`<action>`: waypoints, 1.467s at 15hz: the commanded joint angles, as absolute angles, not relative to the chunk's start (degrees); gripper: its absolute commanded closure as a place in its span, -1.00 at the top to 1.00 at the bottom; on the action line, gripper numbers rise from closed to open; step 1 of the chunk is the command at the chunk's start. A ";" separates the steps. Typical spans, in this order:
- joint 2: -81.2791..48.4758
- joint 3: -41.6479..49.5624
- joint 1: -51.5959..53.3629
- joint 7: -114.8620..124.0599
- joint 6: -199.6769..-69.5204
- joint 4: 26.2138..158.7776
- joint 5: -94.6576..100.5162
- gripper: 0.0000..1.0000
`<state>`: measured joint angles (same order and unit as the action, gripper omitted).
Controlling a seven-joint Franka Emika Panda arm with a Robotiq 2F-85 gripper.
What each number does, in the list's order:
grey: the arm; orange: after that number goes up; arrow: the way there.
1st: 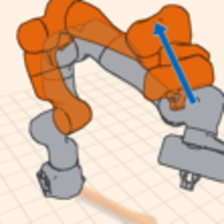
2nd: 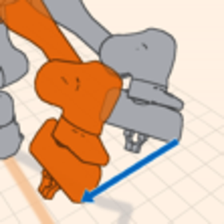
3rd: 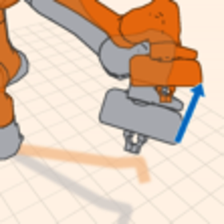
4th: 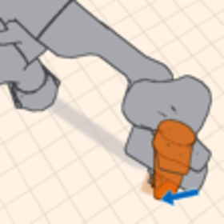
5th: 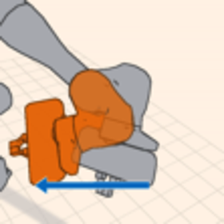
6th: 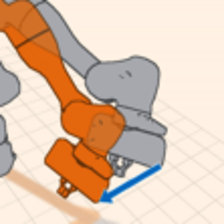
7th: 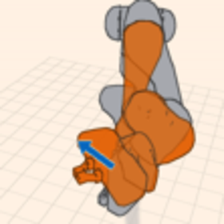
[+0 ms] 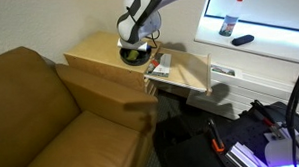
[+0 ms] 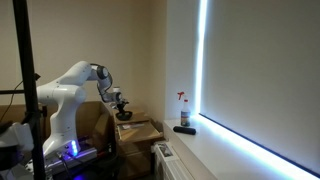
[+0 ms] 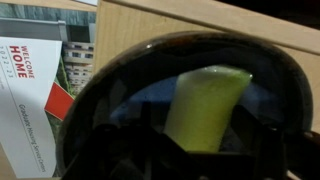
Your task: Take the sponge out of the bowl and place it on the pullout table
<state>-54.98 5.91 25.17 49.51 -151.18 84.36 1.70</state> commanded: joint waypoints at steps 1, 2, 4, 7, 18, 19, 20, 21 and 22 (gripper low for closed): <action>-55.50 5.24 24.50 48.95 -152.08 84.02 1.40 0.07; -55.38 5.23 24.42 49.11 -152.04 84.09 1.23 -0.11; -55.04 5.20 24.38 49.30 -152.34 84.24 0.97 -0.37; -53.75 5.26 24.30 49.36 -153.04 85.17 0.71 -0.81; -35.69 4.67 25.13 51.30 -153.78 102.53 -0.19 -0.93; -33.25 4.91 25.62 52.52 -153.69 105.16 0.17 -0.93; -30.90 5.55 26.38 54.33 -153.78 107.89 0.80 -0.86; -28.57 6.49 27.20 56.99 -154.40 110.78 1.48 -0.81; -26.13 7.21 27.81 59.64 -154.97 113.77 2.38 -0.82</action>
<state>-34.82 5.39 26.12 54.13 -153.41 102.60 0.71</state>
